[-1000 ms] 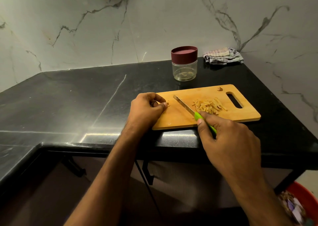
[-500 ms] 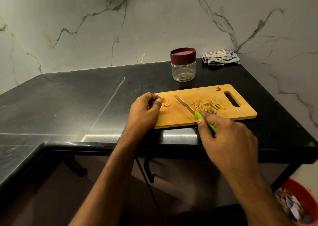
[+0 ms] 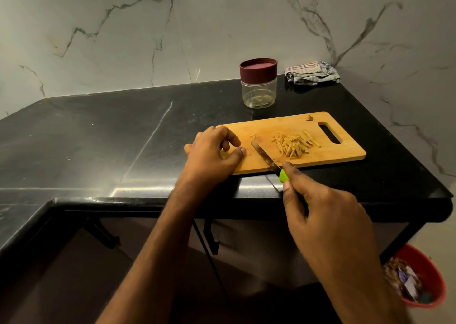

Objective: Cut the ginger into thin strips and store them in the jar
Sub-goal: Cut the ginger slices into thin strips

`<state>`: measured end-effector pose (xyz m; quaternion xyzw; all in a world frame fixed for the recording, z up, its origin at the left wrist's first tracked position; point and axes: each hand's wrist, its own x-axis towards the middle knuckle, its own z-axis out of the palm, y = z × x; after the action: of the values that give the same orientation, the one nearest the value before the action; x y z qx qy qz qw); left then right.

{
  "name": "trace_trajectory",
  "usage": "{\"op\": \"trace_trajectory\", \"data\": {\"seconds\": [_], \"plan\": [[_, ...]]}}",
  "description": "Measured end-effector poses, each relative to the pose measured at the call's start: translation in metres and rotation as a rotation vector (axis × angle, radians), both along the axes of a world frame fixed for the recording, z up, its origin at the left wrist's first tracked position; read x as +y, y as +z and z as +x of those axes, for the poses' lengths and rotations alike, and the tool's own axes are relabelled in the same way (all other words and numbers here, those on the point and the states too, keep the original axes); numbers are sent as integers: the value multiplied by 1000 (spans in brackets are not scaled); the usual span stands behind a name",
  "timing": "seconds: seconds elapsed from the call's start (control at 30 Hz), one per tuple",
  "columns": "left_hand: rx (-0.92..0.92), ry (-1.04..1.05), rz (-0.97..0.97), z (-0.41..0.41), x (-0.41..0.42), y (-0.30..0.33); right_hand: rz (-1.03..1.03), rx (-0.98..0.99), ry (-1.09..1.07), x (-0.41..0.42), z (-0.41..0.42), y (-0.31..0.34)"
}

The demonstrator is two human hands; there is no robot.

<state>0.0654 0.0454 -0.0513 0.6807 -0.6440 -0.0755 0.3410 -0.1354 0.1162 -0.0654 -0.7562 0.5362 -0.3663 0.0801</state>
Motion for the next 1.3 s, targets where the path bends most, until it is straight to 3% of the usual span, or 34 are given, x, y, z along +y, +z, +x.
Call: {"op": "trace_trajectory", "data": {"seconds": [0.33,0.6,1.3], "plan": [[38,-101,-53,0,3,1,-26,16,28,7,5,-1],[-54,-95,33,-3,3,1,-8,32,41,10,13,-5],[41,-82,114,-2,2,5,-12,92,5,2,14,-8]]}}
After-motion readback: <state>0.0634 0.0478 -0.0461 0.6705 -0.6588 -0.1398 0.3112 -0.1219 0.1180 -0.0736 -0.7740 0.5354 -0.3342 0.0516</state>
